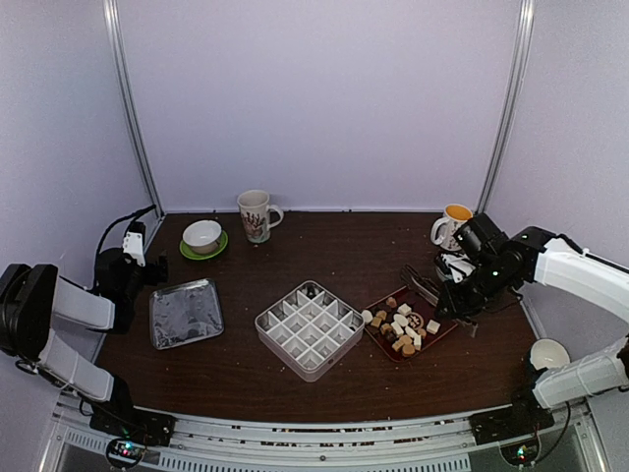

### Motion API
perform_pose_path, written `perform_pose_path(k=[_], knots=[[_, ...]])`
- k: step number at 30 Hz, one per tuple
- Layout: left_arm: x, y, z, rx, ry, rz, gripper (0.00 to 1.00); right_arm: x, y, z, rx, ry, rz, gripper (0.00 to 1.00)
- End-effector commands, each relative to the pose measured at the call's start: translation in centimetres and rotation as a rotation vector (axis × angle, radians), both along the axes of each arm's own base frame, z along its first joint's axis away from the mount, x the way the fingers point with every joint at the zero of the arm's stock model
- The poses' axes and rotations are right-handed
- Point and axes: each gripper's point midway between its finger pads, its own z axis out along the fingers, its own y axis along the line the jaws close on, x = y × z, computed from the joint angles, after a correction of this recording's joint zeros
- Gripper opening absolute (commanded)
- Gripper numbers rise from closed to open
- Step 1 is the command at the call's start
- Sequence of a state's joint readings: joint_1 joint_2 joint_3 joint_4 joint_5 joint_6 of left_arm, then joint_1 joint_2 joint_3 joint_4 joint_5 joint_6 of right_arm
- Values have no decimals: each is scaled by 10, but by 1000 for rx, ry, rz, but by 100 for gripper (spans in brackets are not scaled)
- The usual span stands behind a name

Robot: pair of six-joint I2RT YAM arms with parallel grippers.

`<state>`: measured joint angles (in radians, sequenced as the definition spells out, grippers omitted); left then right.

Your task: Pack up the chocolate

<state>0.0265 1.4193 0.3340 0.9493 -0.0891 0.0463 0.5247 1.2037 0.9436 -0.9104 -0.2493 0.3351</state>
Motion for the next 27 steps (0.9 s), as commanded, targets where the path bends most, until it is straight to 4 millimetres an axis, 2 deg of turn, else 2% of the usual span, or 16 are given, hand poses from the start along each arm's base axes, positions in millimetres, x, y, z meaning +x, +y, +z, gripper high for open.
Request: perform_pose_path(k=[1,5,7,12,27], knots=[[1,3,12,-2,-52,8,98,-2,10,20,78,-25,40,23],[1,3,12,-2,-53,9,98,-7,18,25,132,-22,66,23],[1,3,12,-2,-53,9,98,-7,14,23,112,-22,52,23],[1,3,12,-2,-53,9,98,-6,-4,6,8,4,-9,37],[1,3,12,-2,-53,9,98,4,-18,-42,-112,54,-76,40]])
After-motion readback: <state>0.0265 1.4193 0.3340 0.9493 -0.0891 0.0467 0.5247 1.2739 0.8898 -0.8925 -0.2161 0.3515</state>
